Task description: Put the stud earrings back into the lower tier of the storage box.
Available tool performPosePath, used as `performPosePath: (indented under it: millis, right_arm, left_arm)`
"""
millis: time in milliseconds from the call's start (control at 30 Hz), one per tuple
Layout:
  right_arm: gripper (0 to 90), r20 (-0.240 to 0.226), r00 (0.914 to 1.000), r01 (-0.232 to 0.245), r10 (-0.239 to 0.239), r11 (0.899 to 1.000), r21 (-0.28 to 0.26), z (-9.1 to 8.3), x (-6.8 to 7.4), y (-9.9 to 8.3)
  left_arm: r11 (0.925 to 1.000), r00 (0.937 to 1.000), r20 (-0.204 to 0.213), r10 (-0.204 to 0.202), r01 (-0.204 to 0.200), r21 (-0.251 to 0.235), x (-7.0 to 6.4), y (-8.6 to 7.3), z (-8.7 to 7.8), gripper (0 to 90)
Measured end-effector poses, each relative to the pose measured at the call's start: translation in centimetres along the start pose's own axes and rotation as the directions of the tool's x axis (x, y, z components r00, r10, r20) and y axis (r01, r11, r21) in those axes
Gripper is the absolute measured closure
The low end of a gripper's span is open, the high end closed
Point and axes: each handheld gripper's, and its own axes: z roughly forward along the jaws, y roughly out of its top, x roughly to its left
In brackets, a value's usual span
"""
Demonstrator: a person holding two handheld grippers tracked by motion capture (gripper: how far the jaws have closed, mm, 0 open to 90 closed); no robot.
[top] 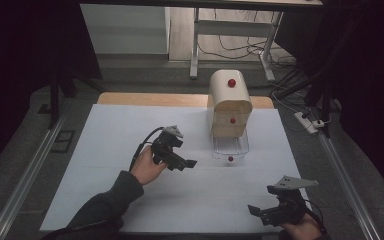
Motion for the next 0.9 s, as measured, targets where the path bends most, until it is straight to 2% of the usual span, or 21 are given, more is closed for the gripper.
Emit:
performPosePath:
  millis: [133,233,333,633,900]
  right_arm:
    - [0.3,-0.005,1.0,-0.004,0.004,1.0,-0.004,0.0,0.0,0.0]
    - [0.3,-0.005,1.0,0.005,-0.005,1.0,-0.009,0.0,0.0,0.0]
    - [0.3,-0.007,1.0,0.006,-0.006,1.0,-0.01,-0.1,0.1,0.0]
    - [0.3,-0.018,0.9998,0.007,-0.008,1.0,-0.021,-0.2,0.0,0.0]
    - [0.1,-0.026,0.9996,0.006,-0.007,1.0,-0.025,-0.2,0.0,0.0]
  left_arm:
    - [1.0,1.0,0.0,-0.008,0.008,0.004,0.1,-1.6,-0.9,0.0]
    - [0.9997,0.9997,0.017,-0.018,0.018,0.017,0.2,-2.7,-1.5,0.0]
    - [0.9995,0.9999,0.008,-0.015,0.014,0.028,0.0,-3.6,-2.0,0.0]
    - [0.998,0.998,0.019,-0.061,0.061,0.019,-0.4,-6.1,-4.8,0.0]
    - [0.9938,0.9935,-0.026,-0.11,0.111,0.009,-0.6,-9.5,-7.8,0.0]
